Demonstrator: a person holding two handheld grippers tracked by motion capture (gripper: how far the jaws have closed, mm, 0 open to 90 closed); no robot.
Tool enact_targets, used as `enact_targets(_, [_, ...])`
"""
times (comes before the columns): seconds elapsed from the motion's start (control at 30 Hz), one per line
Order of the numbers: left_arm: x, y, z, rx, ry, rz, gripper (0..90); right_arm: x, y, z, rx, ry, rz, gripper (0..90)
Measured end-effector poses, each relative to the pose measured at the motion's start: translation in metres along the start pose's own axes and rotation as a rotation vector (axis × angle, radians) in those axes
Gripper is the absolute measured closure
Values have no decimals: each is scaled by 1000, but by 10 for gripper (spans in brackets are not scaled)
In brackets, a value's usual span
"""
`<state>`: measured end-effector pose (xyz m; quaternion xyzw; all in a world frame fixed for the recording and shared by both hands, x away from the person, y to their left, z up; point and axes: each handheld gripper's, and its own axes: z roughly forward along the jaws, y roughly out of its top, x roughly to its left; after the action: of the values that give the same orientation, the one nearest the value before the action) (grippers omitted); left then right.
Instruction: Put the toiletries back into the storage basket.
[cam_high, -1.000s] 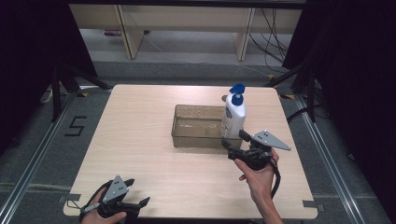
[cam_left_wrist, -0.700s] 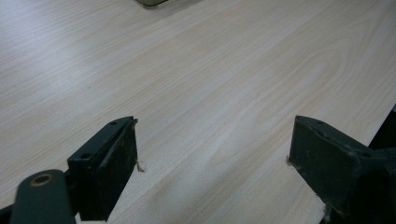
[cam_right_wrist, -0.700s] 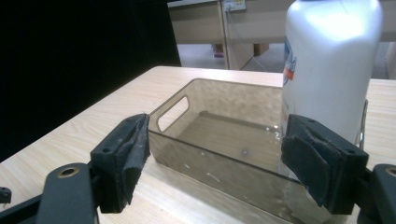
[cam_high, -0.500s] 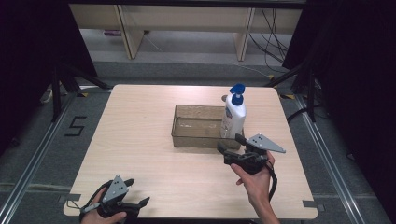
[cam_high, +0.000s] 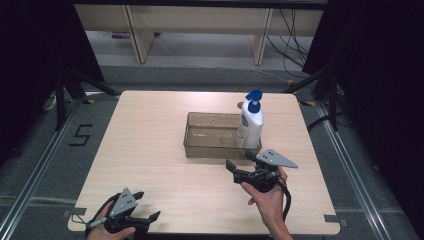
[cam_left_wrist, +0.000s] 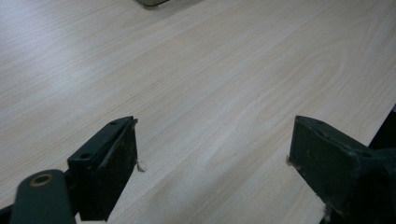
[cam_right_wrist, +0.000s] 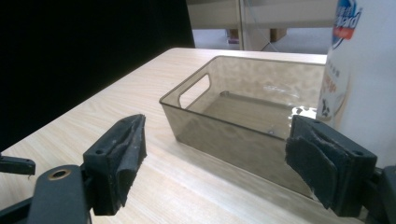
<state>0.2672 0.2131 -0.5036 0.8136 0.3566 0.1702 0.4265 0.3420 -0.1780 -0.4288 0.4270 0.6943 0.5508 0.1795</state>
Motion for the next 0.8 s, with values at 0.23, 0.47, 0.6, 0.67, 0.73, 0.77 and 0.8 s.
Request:
enact_targets(0.23, [0,0,0,0,0,0,148,5,-4,0,23,15,2,204])
enact_targets(0.47, [0,0,0,0,0,0,148,11,-8,-1,38,36,9,204])
enact_targets(0.6, [0,0,0,0,1,1,148,11,-11,0,49,45,-19,203])
enact_targets(0.67, [0,0,0,0,1,1,148,12,-12,1,43,52,-10,203])
enact_targets(0.73, [0,0,0,-1,0,0,148,11,-13,0,44,46,-37,203])
enact_targets(0.77, [0,0,0,-1,0,0,148,13,-14,0,45,59,-12,203])
enact_targets(0.8, [0,0,0,-1,1,0,148,13,-14,-1,55,63,-15,203])
